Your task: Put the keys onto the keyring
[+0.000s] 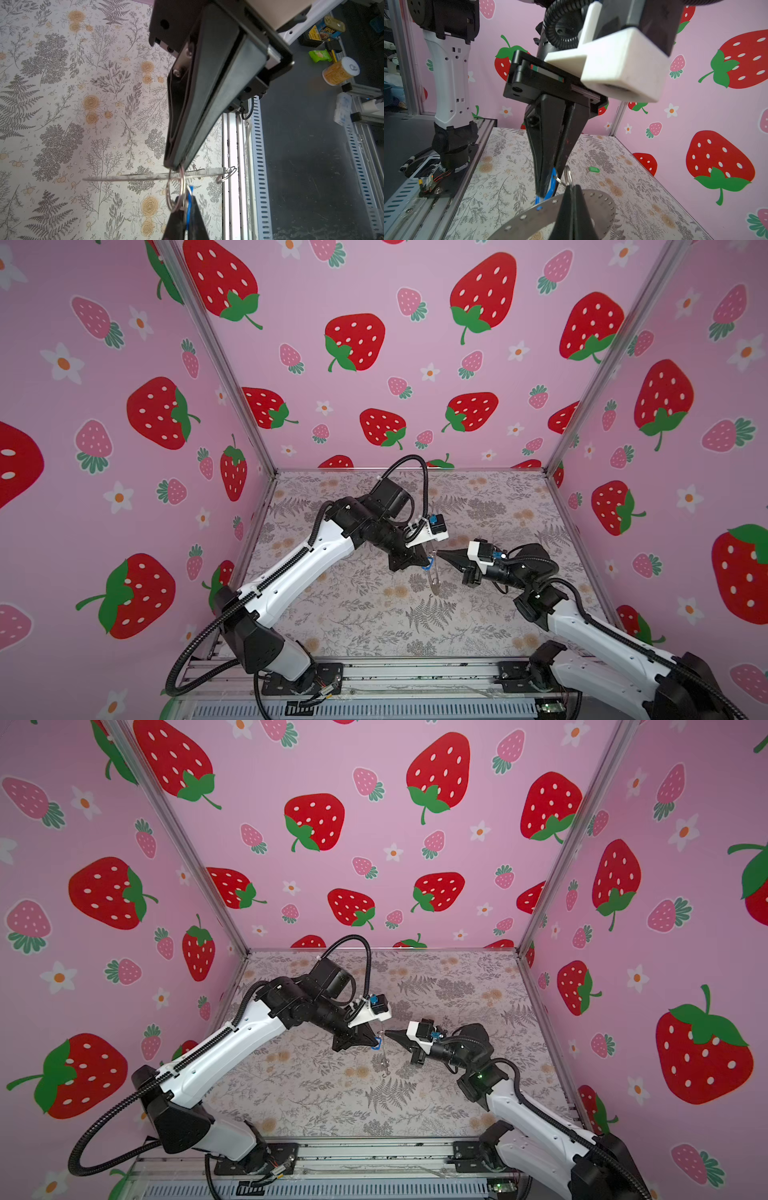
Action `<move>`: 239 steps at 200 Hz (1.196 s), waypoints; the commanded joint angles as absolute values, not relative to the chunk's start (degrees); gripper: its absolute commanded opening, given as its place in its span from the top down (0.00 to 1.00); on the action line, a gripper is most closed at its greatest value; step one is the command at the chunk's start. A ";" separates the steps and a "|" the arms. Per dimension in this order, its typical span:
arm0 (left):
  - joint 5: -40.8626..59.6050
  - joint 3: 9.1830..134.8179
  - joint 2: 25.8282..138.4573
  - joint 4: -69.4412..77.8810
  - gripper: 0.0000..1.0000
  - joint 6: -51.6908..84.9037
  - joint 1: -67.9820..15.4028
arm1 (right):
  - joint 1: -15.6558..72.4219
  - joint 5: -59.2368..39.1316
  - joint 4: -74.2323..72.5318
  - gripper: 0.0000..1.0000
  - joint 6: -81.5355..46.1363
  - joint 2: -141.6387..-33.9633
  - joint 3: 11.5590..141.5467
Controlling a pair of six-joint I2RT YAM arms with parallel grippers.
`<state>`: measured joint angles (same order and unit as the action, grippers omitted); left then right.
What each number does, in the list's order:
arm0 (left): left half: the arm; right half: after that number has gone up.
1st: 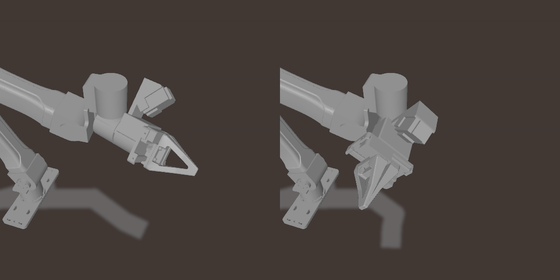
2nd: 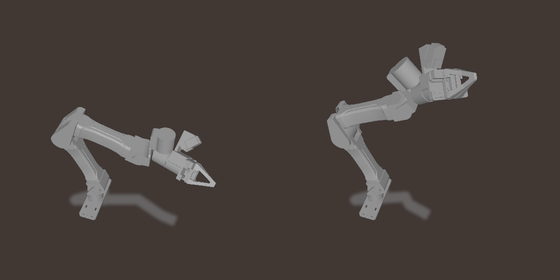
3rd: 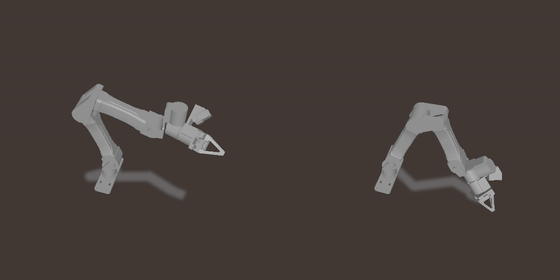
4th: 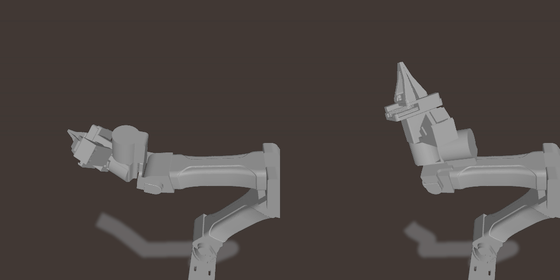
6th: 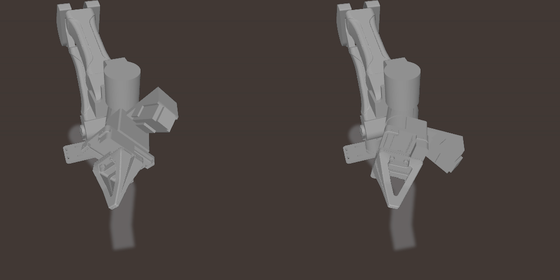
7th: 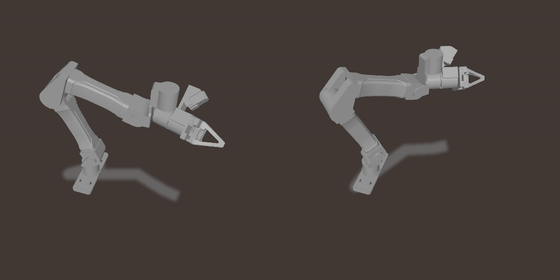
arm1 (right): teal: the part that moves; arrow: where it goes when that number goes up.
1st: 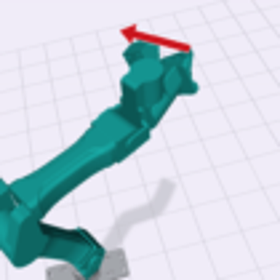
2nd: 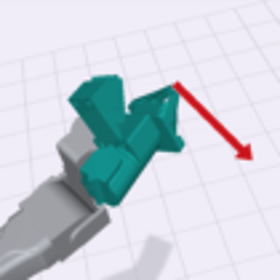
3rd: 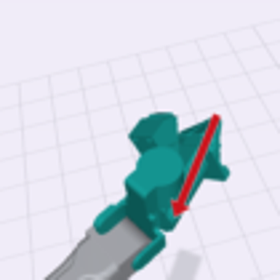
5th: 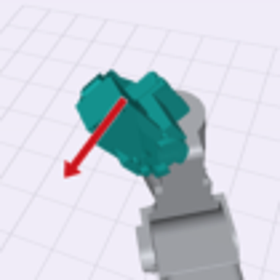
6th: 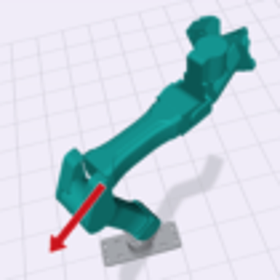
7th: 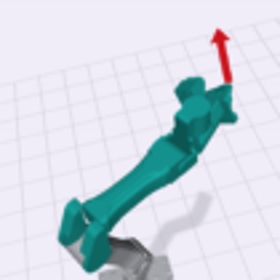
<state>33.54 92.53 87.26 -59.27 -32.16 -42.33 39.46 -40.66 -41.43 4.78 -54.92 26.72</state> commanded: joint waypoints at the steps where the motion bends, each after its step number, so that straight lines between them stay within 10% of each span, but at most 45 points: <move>1: 32.56 95.69 87.25 -63.65 1.00 -34.96 -42.36 | 39.11 -40.86 -39.99 1.00 6.77 -53.70 28.09; 239: 19.63 104.05 91.40 -72.66 1.00 -40.02 -43.71 | 38.03 -41.95 -38.89 1.00 5.85 -57.91 26.16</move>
<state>19.77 101.62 91.42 -69.71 -39.44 -43.88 38.79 -42.46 -36.05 7.18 -57.39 27.86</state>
